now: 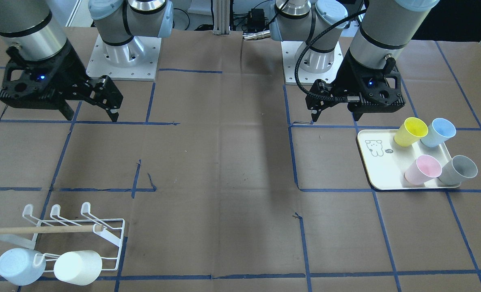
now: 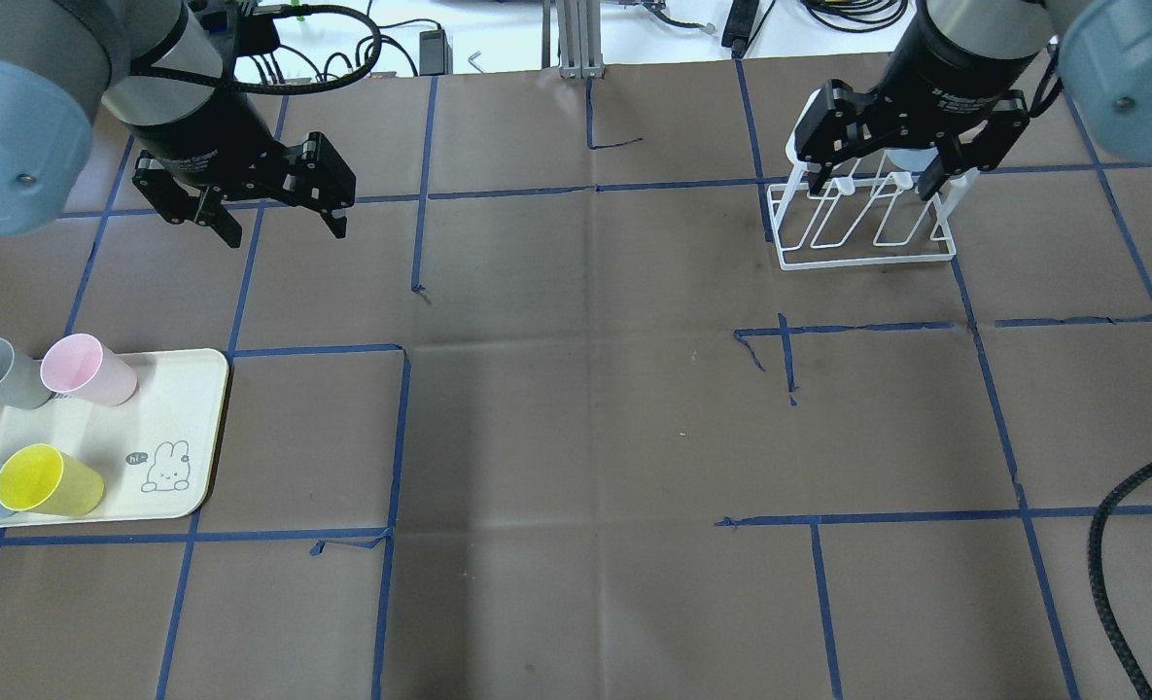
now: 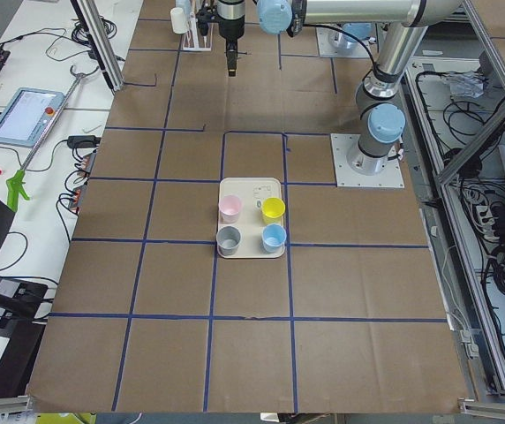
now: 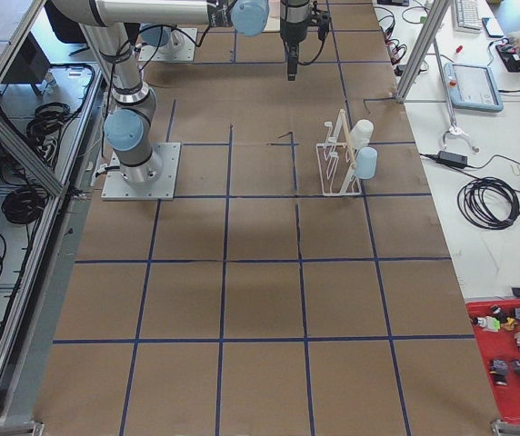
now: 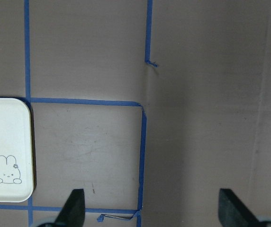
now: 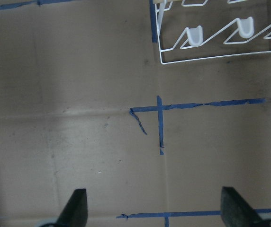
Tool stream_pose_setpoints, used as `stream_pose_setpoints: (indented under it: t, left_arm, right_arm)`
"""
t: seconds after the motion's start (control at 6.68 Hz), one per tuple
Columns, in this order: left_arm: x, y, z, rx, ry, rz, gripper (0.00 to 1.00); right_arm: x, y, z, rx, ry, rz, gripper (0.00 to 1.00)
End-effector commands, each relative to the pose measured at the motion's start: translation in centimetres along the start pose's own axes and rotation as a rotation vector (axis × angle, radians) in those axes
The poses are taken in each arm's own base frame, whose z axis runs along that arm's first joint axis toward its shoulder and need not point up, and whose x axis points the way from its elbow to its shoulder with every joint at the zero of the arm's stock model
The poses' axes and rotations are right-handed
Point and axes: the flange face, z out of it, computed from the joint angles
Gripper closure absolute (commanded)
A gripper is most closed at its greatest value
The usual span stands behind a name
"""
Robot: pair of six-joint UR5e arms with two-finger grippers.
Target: Transfer IKEA cup to right arm and place on rack
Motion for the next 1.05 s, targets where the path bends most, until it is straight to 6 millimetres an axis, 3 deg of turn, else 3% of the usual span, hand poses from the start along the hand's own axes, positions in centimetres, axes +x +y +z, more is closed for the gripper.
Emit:
stream_pose_setpoints:
  t: [0.0,0.3,0.45,0.9]
  left_arm:
    - [0.0,0.0,0.0,-0.001,0.000,0.001,0.01]
    - [0.0,0.0,0.0,0.001,0.000,0.001,0.01]
    - [0.0,0.0,0.0,0.001,0.000,0.001,0.01]
    - [0.0,0.0,0.1,-0.001,0.000,0.004,0.01]
  right_arm:
    - [-1.8,1.2,-0.4,-0.005,0.019,-0.037,0.00]
    - [-1.9,2.7,-1.0,-0.004,0.022,-0.043,0.00]
    - [-1.7,3.9,-0.1,-0.020,0.025,-0.042,0.00]
    - [-1.4,4.0,0.5,-0.019,0.045,-0.041,0.00]
